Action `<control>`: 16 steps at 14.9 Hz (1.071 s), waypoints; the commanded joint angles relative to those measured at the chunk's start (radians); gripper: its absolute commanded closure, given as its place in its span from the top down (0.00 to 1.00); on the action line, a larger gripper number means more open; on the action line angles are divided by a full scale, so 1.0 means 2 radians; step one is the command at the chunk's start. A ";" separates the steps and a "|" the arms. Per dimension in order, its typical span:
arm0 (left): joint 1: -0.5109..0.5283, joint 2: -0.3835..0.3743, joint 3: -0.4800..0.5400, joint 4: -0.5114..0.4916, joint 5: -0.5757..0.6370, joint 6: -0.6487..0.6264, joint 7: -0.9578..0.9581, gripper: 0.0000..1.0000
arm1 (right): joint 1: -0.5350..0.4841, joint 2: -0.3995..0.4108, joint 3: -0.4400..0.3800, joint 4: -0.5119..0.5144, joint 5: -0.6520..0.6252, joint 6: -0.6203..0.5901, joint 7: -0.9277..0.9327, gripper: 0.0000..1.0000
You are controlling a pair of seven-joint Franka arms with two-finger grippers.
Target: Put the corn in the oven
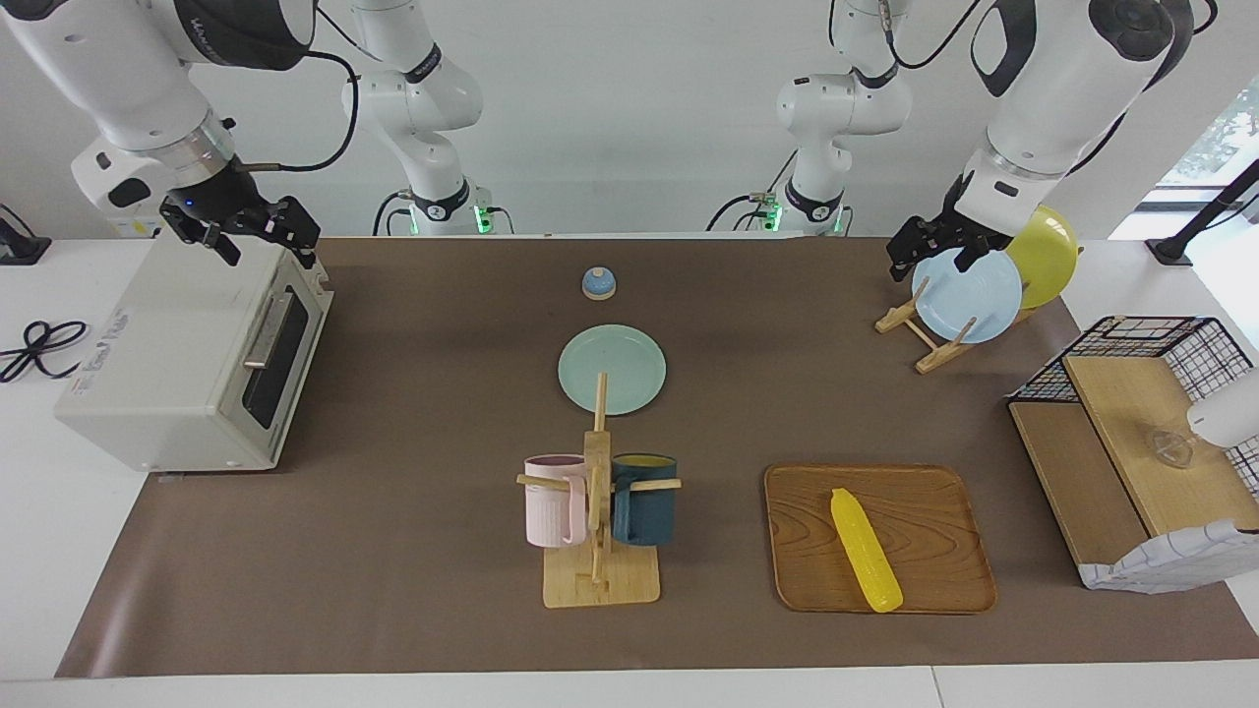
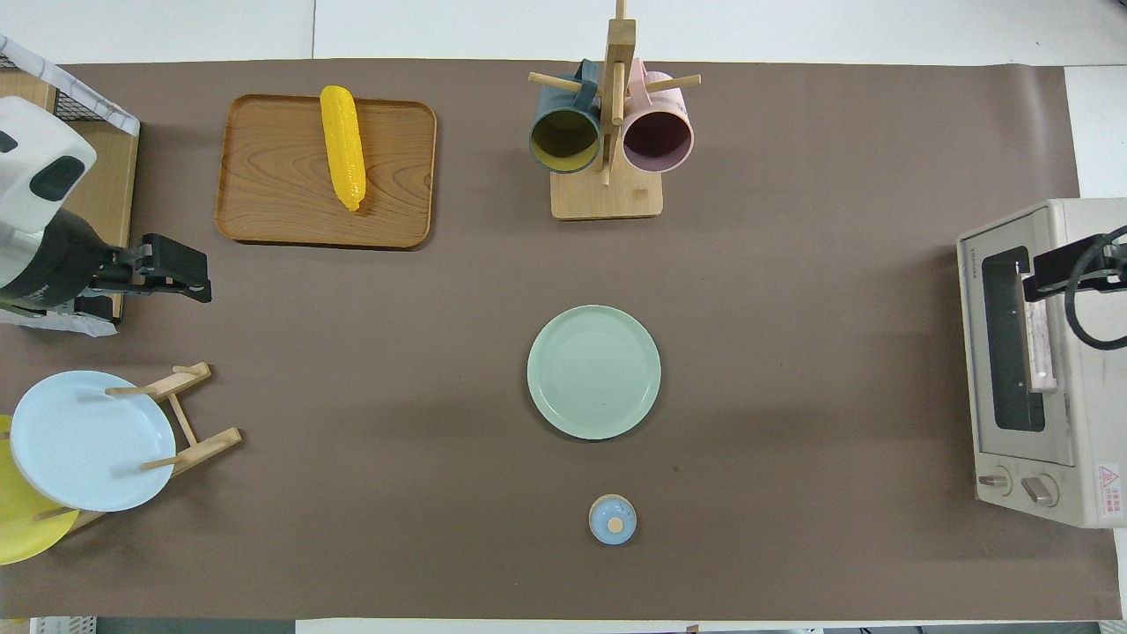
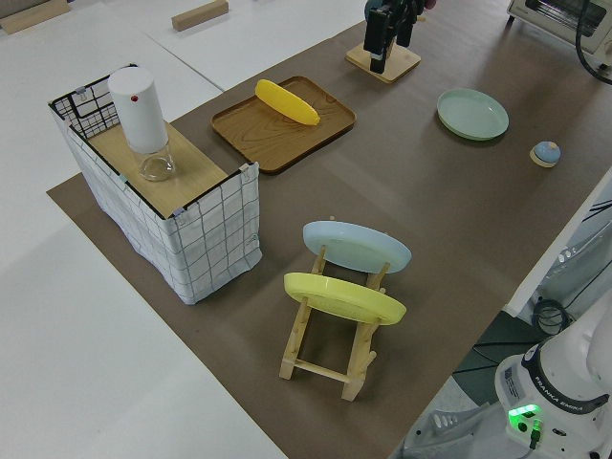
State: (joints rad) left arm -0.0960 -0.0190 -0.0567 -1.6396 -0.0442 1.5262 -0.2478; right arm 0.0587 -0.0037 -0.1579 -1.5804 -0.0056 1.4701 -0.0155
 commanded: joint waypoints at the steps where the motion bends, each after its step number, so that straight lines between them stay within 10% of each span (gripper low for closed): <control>1: 0.007 0.001 -0.005 0.003 0.004 0.002 -0.003 1.00 | -0.002 -0.006 0.002 -0.008 0.007 0.010 0.008 1.00; 12: 0.007 0.000 -0.006 -0.001 0.004 0.016 -0.003 1.00 | -0.007 -0.013 0.002 -0.020 0.008 0.003 -0.004 1.00; 16: 0.007 0.006 -0.006 -0.007 0.004 0.059 0.000 1.00 | -0.009 -0.029 0.000 -0.057 0.007 0.032 -0.032 0.00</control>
State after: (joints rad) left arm -0.0959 -0.0166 -0.0569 -1.6435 -0.0442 1.6015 -0.2478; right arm 0.0553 -0.0166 -0.1592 -1.6256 -0.0056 1.4988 -0.0434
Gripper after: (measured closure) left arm 0.000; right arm 0.317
